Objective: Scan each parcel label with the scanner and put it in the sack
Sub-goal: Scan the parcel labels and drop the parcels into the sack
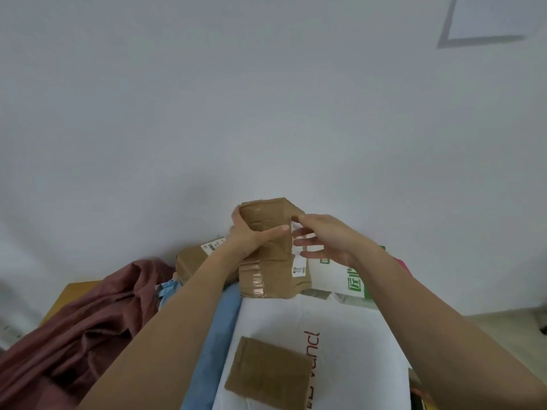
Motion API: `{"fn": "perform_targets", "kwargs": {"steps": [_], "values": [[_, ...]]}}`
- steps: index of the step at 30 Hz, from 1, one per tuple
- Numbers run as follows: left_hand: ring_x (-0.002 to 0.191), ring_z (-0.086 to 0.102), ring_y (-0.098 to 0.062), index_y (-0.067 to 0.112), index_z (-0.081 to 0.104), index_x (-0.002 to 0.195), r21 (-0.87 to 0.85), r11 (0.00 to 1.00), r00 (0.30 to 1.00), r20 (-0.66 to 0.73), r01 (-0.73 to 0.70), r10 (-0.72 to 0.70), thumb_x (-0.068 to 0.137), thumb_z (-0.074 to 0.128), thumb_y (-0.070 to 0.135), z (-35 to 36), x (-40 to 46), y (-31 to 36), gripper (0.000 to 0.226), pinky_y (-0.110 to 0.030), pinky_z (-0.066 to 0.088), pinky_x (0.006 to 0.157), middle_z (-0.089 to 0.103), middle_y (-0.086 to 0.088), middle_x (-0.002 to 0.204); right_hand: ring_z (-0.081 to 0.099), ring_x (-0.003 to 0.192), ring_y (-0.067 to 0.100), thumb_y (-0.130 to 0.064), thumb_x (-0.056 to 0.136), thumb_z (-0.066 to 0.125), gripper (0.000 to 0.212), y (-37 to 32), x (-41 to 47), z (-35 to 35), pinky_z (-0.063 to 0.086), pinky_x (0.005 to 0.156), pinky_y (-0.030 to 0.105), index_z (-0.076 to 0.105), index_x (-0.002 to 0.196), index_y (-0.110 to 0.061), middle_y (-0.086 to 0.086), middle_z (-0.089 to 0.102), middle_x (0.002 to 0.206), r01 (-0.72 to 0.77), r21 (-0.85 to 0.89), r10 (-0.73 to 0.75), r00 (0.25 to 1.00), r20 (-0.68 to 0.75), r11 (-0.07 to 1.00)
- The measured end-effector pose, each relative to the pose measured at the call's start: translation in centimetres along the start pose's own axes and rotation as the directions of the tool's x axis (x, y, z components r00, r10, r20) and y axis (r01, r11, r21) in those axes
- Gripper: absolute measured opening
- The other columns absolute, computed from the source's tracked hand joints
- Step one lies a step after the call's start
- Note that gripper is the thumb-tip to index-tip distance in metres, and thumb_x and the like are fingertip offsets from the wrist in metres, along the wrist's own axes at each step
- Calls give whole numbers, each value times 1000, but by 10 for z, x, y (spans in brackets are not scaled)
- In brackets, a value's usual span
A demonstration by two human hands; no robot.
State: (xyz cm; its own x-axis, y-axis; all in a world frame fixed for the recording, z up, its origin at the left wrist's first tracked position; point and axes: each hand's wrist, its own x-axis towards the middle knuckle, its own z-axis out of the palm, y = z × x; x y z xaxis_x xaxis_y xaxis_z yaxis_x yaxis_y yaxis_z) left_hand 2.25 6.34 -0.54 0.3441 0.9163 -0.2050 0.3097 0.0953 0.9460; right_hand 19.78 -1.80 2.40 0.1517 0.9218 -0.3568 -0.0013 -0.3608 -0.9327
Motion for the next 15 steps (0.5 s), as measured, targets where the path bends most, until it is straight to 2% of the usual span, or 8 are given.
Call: {"fn": "perform_targets", "kwargs": {"steps": [2, 4, 6, 8, 10, 12, 13, 15], "values": [[132, 41, -27, 35, 0, 151, 71, 997, 997, -79, 10, -4, 11, 80, 78, 7, 3, 9, 167, -45, 41, 107, 32, -5, 148, 62, 89, 13, -30, 98, 54, 25, -5, -7, -4, 54, 89, 35, 65, 120, -27, -2, 64, 96, 61, -53, -62, 998, -9, 997], [134, 38, -29, 36, -5, 150, 86, 996, 994, -108, 25, -15, 8, 77, 80, 16, 5, 16, 169, -45, 39, 104, 29, -8, 150, 61, 89, 11, -28, 98, 56, 26, -8, -14, -9, 53, 91, 34, 66, 121, -32, -5, 65, 97, 93, -73, -92, 996, 8, 993], [134, 37, -31, 36, -9, 150, 86, 996, 993, -115, 31, -21, 25, 82, 73, 24, 7, 19, 159, -45, 38, 103, 27, -10, 151, 62, 91, 11, -27, 97, 57, 26, -6, -20, -16, 53, 91, 34, 66, 121, -32, -6, 67, 102, 99, -73, -97, 995, 34, 992], [132, 40, -32, 36, -11, 150, 1, 1000, 994, -107, 29, -29, 40, 86, 62, 30, 9, 16, 148, -47, 39, 106, 30, -9, 150, 62, 95, 12, -25, 96, 60, 34, 0, -22, -23, 55, 86, 32, 60, 130, -30, -3, 66, 111, 111, -59, -113, 993, -26, 992], [123, 49, -29, 35, -10, 150, -243, 970, 996, -77, 21, -41, 45, 84, 54, 35, 5, 14, 142, -50, 45, 100, 42, -6, 142, 60, 104, 18, -30, 92, 65, 57, 8, -20, -34, 52, 86, 33, 42, 144, -26, 4, 56, 129, 114, -69, -125, 976, -178, 991], [113, 55, -24, 35, -7, 149, -466, 885, 998, -42, 28, -53, 52, 82, 46, 36, -3, 15, 133, -46, 52, 85, 51, -3, 130, 47, 127, 27, -44, 82, 74, 90, 18, -20, -49, 43, 103, 45, 20, 152, -28, 9, 36, 149, 51, -74, -69, 961, -267, 996], [110, 55, -23, 38, -4, 148, -536, 843, 998, -27, 35, -58, 55, 82, 44, 36, -7, 16, 128, -43, 53, 78, 51, -2, 127, 37, 136, 31, -52, 74, 78, 106, 23, -22, -56, 35, 108, 54, 11, 153, -31, 9, 27, 155, 3, -36, -12, 966, -259, 999], [110, 54, -25, 43, 6, 144, -631, 774, 997, -12, 53, -78, 57, 82, 43, 37, -14, 17, 116, -46, 56, 72, 51, -2, 125, 24, 143, 37, -61, 56, 83, 130, 33, -26, -68, 31, 106, 68, 0, 153, -35, 9, 17, 160, -88, 97, 105, 977, -185, 991]]}}
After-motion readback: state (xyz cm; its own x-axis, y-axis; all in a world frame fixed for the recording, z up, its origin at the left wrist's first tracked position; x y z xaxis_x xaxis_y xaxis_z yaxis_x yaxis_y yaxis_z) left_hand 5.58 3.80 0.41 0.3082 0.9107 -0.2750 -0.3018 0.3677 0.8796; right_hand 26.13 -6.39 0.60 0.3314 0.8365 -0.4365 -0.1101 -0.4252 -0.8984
